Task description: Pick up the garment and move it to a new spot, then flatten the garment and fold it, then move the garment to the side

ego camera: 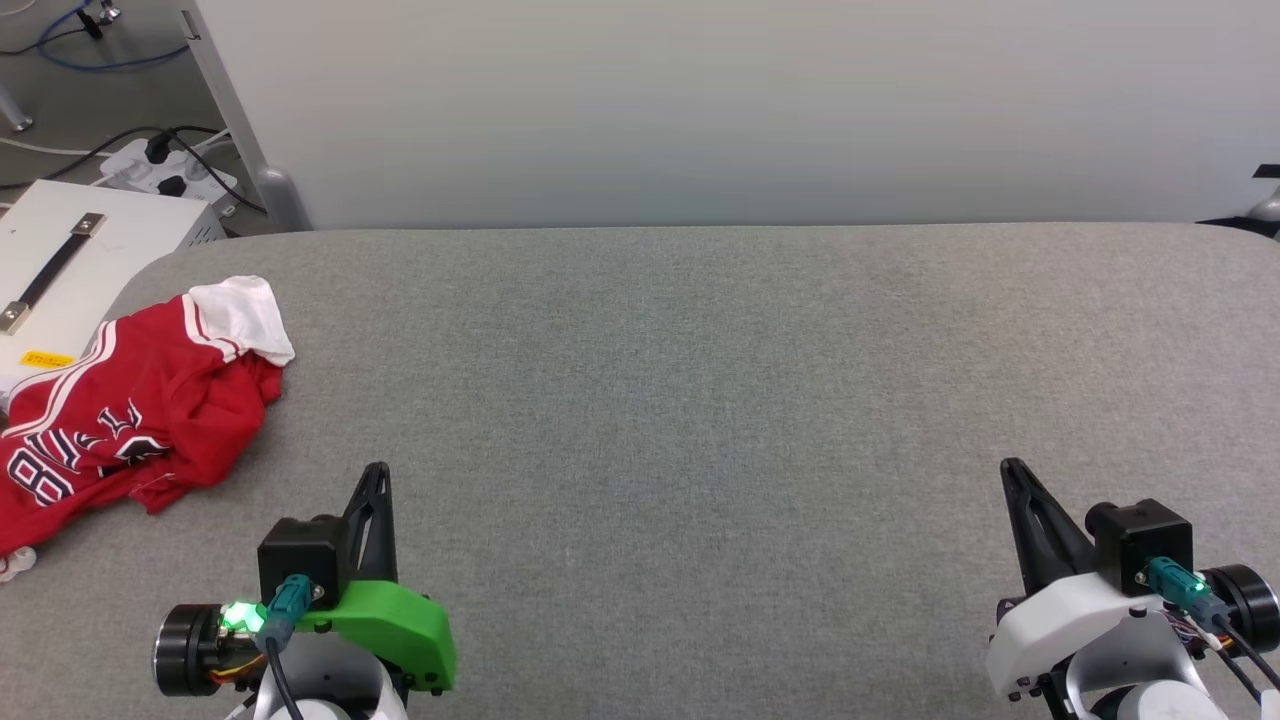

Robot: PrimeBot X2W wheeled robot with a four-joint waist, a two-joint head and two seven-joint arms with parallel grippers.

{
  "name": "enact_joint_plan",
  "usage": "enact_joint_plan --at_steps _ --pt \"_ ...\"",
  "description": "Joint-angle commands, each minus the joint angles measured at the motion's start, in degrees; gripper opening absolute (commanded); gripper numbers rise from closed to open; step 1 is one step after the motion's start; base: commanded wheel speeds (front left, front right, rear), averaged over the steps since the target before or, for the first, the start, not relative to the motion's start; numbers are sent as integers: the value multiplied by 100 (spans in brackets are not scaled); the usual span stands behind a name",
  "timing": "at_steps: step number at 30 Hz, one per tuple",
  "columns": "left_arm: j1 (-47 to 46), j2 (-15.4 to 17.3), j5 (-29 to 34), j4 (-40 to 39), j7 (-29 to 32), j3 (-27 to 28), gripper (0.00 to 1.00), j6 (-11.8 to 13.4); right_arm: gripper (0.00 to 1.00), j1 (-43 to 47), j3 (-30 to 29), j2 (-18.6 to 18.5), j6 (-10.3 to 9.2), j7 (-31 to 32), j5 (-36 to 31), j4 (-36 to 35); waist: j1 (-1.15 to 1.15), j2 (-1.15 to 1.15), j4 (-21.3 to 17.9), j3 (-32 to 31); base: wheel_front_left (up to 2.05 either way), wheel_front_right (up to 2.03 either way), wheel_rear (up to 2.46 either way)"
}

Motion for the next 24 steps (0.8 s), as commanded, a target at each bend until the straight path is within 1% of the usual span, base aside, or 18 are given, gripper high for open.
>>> enact_joint_plan --at_steps 1,6,7,24 --pt "-101 -27 55 -13 -5 2 0 -24 0 -95 3 -4 -5 16 -55 10 0 0 0 0 0 0 0" --pt "-101 -27 55 -13 -5 2 0 -24 0 -95 3 -4 -5 16 -55 10 0 0 0 0 0 0 0" --pt "2 1 -2 1 -1 0 100 0 100 1 0 0 0 -2 2 -1 0 0 0 0 0 0 0" --pt "-8 -2 -13 -37 -167 -67 100 126 100 10 -95 1 -1 -166 166 -59 0 0 -1 17 0 0 0"
